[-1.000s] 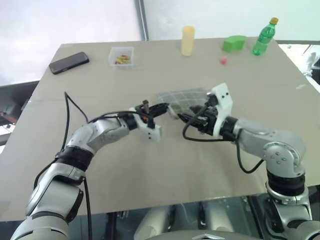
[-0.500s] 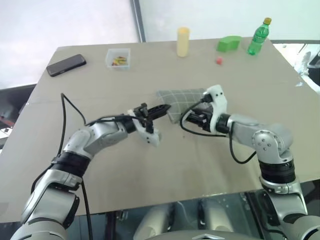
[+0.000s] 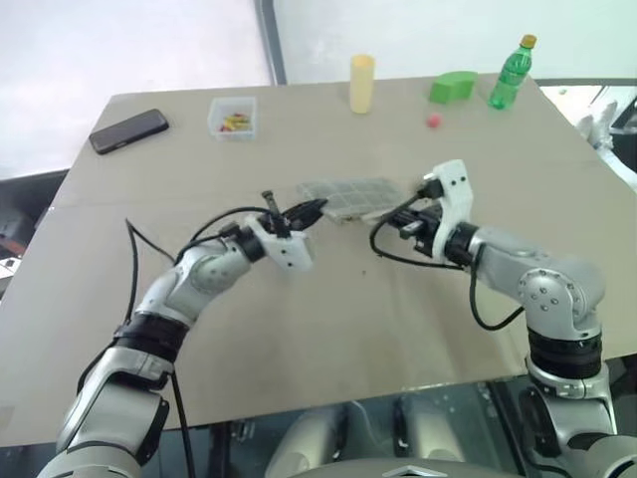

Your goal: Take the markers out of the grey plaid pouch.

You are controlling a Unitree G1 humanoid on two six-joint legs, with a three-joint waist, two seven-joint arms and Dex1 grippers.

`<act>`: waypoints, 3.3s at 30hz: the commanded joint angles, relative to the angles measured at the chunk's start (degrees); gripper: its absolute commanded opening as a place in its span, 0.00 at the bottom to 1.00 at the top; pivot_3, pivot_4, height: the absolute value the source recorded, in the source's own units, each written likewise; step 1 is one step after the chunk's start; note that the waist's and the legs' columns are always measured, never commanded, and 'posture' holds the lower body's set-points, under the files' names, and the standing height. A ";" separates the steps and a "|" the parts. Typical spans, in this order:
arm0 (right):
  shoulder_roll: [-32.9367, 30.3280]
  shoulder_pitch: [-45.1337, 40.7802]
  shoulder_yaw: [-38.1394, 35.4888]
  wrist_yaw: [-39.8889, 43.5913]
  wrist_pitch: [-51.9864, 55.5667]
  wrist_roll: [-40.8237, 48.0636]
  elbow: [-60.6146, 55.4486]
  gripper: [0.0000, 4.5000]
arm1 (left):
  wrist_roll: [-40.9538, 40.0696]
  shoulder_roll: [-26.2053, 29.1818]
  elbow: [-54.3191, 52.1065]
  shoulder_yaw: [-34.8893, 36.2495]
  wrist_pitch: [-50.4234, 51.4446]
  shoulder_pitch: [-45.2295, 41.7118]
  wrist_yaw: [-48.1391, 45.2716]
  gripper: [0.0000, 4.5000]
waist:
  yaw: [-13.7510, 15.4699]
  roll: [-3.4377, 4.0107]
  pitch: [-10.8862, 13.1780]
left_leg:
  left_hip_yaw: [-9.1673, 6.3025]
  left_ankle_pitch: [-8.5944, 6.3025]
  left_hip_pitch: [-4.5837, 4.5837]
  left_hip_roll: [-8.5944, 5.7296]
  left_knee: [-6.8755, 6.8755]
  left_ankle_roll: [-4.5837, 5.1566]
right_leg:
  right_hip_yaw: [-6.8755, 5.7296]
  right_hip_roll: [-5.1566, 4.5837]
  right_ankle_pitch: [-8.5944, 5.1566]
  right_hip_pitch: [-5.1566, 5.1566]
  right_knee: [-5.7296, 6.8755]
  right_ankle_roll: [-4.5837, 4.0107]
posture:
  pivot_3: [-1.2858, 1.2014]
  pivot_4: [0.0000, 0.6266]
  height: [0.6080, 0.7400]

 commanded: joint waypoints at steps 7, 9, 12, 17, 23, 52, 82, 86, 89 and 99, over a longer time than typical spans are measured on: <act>-6.10 -1.95 -3.59 -7.90 -12.81 -18.47 16.61 0.01 | -25.60 0.68 -2.12 7.06 7.43 2.27 -19.34 0.00 | 0.05 0.00 0.00 | 0.04 0.00 -0.01 -0.01 0.14 0.00 | 0.02 0.00 0.00 0.01 0.07 0.00 | 0.52 0.24 1.00; -7.48 -1.93 -3.57 -7.46 -15.17 -20.81 20.39 0.01 | -26.49 0.54 -1.39 8.38 8.37 1.87 -20.96 0.00 | -0.02 0.03 -0.02 | 0.06 0.00 -0.01 -0.01 0.16 0.00 | 0.03 0.00 0.00 0.01 0.08 0.00 | 0.52 0.24 1.00; -8.60 -1.47 -4.62 -5.76 -17.08 -21.22 22.74 0.01 | -27.75 0.19 -0.96 9.53 10.15 1.59 -23.42 0.00 | -0.14 0.03 -0.02 | 0.07 0.00 -0.01 0.00 0.16 0.01 | 0.12 0.00 0.00 0.02 0.07 0.00 | 0.52 0.24 1.00; -14.21 2.84 -1.36 6.06 -15.29 -17.70 14.90 0.08 | -28.82 -2.09 -2.85 9.82 13.61 1.73 -25.06 0.00 | 0.21 0.05 -0.03 | 0.06 0.00 -0.03 0.02 0.18 0.01 | 0.23 0.02 0.00 0.01 0.05 -0.01 | 0.52 0.24 1.00; -19.63 9.01 -3.36 14.83 -5.56 -8.96 -0.06 0.54 | -26.91 -4.43 -2.42 10.74 14.31 1.35 -25.74 0.00 | 0.13 0.07 -0.04 | -0.02 -0.01 -0.12 0.03 0.35 0.03 | 0.18 0.02 0.01 0.06 -0.03 0.00 | 0.52 0.24 1.00; 5.73 3.31 -4.57 2.64 2.12 5.31 0.84 0.02 | -25.25 -5.79 -6.45 13.56 14.74 3.22 -27.86 0.00 | 0.11 0.12 -0.07 | 0.09 -0.03 -0.05 0.37 0.58 0.03 | 0.33 0.51 0.31 0.09 -0.04 -0.26 | 0.52 0.24 1.00; -9.03 -9.51 35.53 17.93 -49.83 -57.64 29.19 0.84 | -27.78 -7.70 -7.21 14.05 22.96 3.99 -34.40 0.00 | 0.09 0.12 -0.08 | 0.15 -0.01 -0.03 0.44 0.59 -0.04 | 0.40 0.75 0.37 0.00 -0.09 -0.31 | 0.52 0.24 1.00; -2.79 -10.94 32.70 15.68 -49.49 -56.85 34.11 0.84 | -28.32 -8.07 -9.27 13.60 22.89 4.85 -35.87 0.00 | -0.07 0.12 -0.08 | 0.15 -0.01 0.00 0.45 0.58 -0.05 | 0.45 0.79 0.38 -0.01 -0.06 -0.32 | 0.52 0.24 1.00; 0.67 -12.22 31.46 13.03 -51.31 -57.88 38.74 0.84 | -28.46 -8.33 -10.32 13.60 23.44 5.22 -36.27 0.00 | -0.05 0.13 -0.07 | 0.15 0.00 0.01 0.52 0.58 -0.06 | 0.59 0.86 0.41 -0.02 -0.05 -0.37 | 0.52 0.24 1.00; 0.96 -11.81 29.96 10.66 -57.71 -61.71 44.56 0.08 | -26.09 -8.36 -8.68 15.13 25.21 4.85 -32.71 0.00 | -0.02 0.14 -0.07 | 0.16 -0.01 0.05 0.51 0.56 -0.07 | 0.70 1.17 0.41 -0.08 -0.07 -0.38 | 0.52 0.24 1.00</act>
